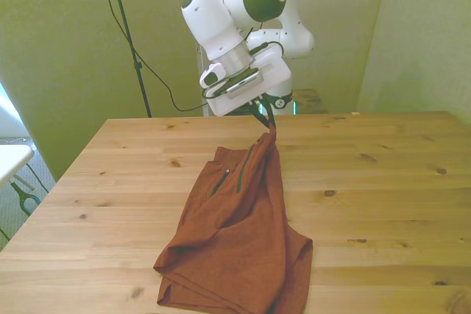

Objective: Unfold the shorts

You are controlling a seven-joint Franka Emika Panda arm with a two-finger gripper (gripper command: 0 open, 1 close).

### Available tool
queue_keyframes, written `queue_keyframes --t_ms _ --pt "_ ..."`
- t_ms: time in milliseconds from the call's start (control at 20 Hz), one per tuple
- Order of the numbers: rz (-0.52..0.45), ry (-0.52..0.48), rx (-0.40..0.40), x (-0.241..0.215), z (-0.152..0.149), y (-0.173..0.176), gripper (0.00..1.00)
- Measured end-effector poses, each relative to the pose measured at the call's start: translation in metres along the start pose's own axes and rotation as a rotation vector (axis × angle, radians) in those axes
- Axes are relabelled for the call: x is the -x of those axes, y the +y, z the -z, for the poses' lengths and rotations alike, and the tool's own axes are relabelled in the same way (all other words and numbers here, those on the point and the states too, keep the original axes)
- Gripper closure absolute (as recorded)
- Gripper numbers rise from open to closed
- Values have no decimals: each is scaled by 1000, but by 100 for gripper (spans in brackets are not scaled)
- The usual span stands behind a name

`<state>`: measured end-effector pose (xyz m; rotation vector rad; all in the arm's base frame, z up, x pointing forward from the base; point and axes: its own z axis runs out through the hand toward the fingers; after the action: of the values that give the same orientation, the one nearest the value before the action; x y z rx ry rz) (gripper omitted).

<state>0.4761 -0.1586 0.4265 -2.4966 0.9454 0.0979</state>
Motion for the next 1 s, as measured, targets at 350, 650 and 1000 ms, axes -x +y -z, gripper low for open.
queue_keyframes --t_ms 350,650,1000 --pt "106 -3 35 23 -25 -46 100" --pt "175 -30 67 47 -42 -60 0" --pt "194 -45 73 51 -49 -58 0"
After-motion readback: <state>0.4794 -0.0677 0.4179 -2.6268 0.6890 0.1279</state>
